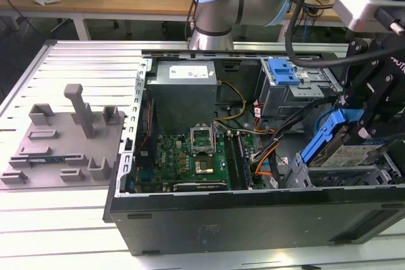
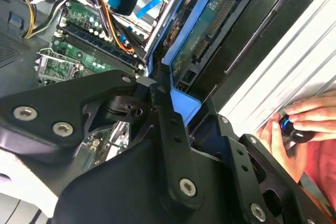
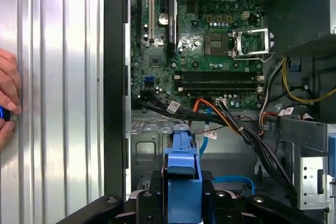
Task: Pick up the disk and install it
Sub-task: 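Insert the disk into the insertion slot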
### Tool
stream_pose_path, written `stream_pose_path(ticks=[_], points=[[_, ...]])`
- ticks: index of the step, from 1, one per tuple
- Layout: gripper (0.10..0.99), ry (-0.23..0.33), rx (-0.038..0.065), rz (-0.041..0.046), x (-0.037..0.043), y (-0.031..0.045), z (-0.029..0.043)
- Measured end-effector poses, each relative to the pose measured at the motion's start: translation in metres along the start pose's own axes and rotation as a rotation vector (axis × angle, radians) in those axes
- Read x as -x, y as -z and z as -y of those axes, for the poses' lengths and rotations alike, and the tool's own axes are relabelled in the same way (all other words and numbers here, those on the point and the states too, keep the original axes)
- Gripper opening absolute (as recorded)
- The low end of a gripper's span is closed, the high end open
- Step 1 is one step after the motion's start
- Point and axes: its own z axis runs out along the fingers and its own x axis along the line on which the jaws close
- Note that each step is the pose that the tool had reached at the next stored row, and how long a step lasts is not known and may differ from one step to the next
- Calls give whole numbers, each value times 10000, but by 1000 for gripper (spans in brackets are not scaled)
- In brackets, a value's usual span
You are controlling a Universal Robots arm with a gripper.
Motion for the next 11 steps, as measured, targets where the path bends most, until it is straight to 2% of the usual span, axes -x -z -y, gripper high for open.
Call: stream_pose_path(ticks=[3,4,6,7,11], points=[[376,3,-3,-5,-7,-35,1],[427,2,-2,3,-10,-50,1],[427,1,0,0,-9,-57,1],[502,1,0,-2,-8,-58,1],[502,8,0,0,-9,-76,2]])
